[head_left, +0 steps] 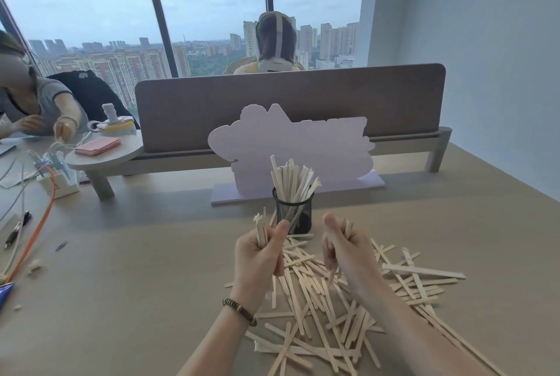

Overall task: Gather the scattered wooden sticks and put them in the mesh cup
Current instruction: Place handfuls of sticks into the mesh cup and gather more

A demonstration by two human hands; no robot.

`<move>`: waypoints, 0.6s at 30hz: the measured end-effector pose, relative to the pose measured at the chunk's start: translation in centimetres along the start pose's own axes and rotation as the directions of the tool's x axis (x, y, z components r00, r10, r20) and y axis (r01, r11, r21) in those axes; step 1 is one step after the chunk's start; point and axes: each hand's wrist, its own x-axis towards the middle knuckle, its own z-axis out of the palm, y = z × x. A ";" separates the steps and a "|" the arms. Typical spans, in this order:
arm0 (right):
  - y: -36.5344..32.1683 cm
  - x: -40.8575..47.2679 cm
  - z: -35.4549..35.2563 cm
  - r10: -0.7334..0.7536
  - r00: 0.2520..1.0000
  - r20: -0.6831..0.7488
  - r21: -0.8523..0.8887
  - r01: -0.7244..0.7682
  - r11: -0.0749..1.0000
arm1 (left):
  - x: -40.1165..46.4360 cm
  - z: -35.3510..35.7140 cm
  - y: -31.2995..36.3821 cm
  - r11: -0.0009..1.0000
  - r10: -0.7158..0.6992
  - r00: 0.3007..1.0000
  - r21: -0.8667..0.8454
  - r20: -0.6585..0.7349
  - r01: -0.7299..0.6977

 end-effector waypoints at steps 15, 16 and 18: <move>0.2 -0.1 -0.1 0.063 0.990 0.129 0.077 -0.074 0.994 | -0.4 -0.8 -0.1 0.957 -0.179 0.983 -0.225 0.042 0.184; 0.3 -0.2 -0.3 0.091 0.982 0.165 0.066 -0.104 0.992 | -0.5 -1.1 -0.1 0.961 -0.172 0.984 -0.210 0.051 0.179; 0.4 -0.4 -0.6 0.151 0.967 0.206 -0.071 -0.140 0.988 | -0.7 -2.0 -0.2 0.980 -0.167 0.985 -0.098 0.052 0.172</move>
